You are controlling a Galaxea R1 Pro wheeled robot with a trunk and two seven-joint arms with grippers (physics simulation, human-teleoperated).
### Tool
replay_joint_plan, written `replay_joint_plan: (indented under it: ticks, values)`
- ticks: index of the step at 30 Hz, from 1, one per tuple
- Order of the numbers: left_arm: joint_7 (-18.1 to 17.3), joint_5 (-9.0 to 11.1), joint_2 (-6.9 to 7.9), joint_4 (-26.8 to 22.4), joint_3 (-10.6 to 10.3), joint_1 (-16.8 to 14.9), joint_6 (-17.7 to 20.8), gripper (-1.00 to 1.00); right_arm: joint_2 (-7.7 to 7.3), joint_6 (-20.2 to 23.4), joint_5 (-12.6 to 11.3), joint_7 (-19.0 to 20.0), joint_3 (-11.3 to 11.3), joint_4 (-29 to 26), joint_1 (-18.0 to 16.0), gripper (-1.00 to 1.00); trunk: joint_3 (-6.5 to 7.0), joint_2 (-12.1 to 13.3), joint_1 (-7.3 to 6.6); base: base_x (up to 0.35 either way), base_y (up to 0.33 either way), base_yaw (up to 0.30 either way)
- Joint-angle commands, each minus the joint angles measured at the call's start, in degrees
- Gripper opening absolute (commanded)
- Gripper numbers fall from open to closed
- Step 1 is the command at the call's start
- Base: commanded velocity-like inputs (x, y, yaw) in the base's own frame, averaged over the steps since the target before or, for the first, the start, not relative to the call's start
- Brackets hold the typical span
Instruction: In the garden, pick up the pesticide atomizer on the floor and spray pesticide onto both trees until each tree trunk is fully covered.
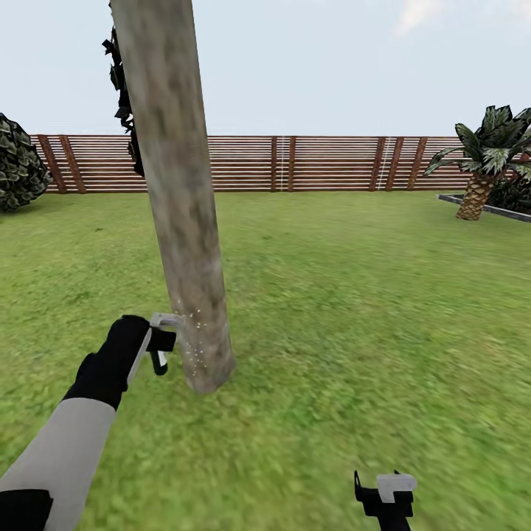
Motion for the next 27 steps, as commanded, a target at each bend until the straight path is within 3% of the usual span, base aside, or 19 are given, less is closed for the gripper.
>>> replay_joint_plan:
  ticks: [1,5,7,9,13,14,18,20,23,27]
  values:
    - [-0.04,-0.03,-0.14,-0.07,-0.08,-0.45,0.05,-1.00,0.00,0.00,0.00,0.00,0.00,0.00,0.00,1.00,0.00,0.00,0.00,0.000,0.000,0.000]
    - [-0.81,-0.04,-2.04,-0.17,-0.80,-2.53,0.64,-1.00,0.00,0.00,0.00,-0.02,0.00,0.00,0.00,1.00,0.00,0.00,0.00,0.000,0.000,0.000]
    - [-0.91,-0.08,-2.01,-0.14,-1.07,-2.85,0.68,-1.00,0.00,0.00,0.00,-0.01,0.00,0.00,0.00,1.00,0.00,0.00,0.00,0.000,0.000,0.000]
    - [-1.01,-0.12,-0.88,-0.03,-1.06,-3.00,0.70,-1.00,0.00,0.00,0.00,0.00,0.00,0.00,0.00,1.00,0.00,0.00,0.00,0.000,0.000,0.000]
    - [-1.51,-0.05,3.81,0.63,-1.17,-2.20,0.56,-1.00,0.00,0.00,0.00,0.00,0.00,0.00,0.00,1.00,0.00,0.00,0.00,0.000,0.000,0.000]
    - [-2.15,-0.11,4.21,0.75,-1.23,-2.08,0.34,-1.00,0.00,0.00,0.00,0.00,0.00,0.00,0.00,1.00,0.00,0.00,0.00,0.000,0.000,0.000]
    - [-3.38,-0.39,3.83,0.87,-1.48,1.16,-0.34,-1.00,0.03,0.00,0.00,0.00,0.00,0.00,0.00,1.00,0.00,0.00,0.00,0.000,0.000,0.000]
    - [-3.50,-0.20,3.02,0.93,-3.42,3.53,-0.49,-1.00,0.01,0.00,0.00,0.05,0.00,0.00,0.00,1.00,0.00,0.00,0.00,0.000,0.000,0.000]
    - [-3.52,-0.13,2.33,0.98,-4.25,4.43,-0.52,-1.00,0.00,0.00,0.00,0.06,0.00,0.00,0.00,1.00,0.00,0.00,0.00,0.000,0.000,0.000]
    - [-3.58,-0.19,4.94,4.51,-1.99,4.75,-0.63,-1.00,0.00,0.00,0.00,0.03,0.00,0.00,0.00,1.00,0.00,0.00,0.00,0.000,0.000,0.000]
